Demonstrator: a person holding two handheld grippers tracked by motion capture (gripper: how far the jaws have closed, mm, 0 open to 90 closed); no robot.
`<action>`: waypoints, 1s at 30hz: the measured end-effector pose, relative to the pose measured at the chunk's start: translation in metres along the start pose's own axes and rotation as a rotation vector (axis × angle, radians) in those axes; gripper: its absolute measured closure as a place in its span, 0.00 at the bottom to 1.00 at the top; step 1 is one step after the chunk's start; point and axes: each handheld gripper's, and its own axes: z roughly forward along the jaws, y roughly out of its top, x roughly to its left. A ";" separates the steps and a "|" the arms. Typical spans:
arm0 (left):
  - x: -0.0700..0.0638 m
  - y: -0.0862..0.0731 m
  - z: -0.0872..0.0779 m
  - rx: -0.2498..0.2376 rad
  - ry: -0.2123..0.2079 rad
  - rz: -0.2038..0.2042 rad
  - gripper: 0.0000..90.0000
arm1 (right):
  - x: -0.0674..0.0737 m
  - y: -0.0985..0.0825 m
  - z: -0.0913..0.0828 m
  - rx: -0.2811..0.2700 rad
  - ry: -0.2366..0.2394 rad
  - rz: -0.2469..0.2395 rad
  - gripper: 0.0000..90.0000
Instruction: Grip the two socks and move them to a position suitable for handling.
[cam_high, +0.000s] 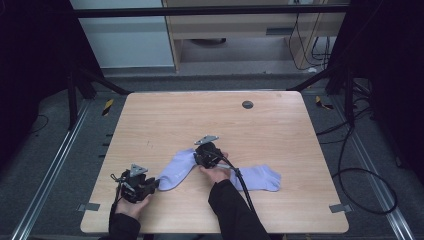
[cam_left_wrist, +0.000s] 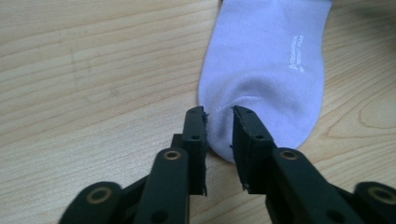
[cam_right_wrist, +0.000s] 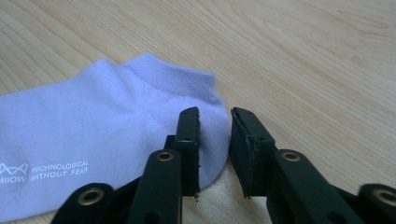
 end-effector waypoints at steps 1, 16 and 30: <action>0.000 0.000 0.001 0.006 -0.001 -0.002 0.87 | 0.000 0.000 0.000 0.002 0.004 0.004 0.88; 0.017 0.019 -0.010 -0.070 0.051 0.015 0.97 | 0.014 -0.005 -0.049 -0.112 0.065 0.034 0.98; 0.026 0.019 0.004 -0.004 0.048 0.069 0.96 | 0.049 -0.054 -0.058 -0.030 0.065 0.053 0.95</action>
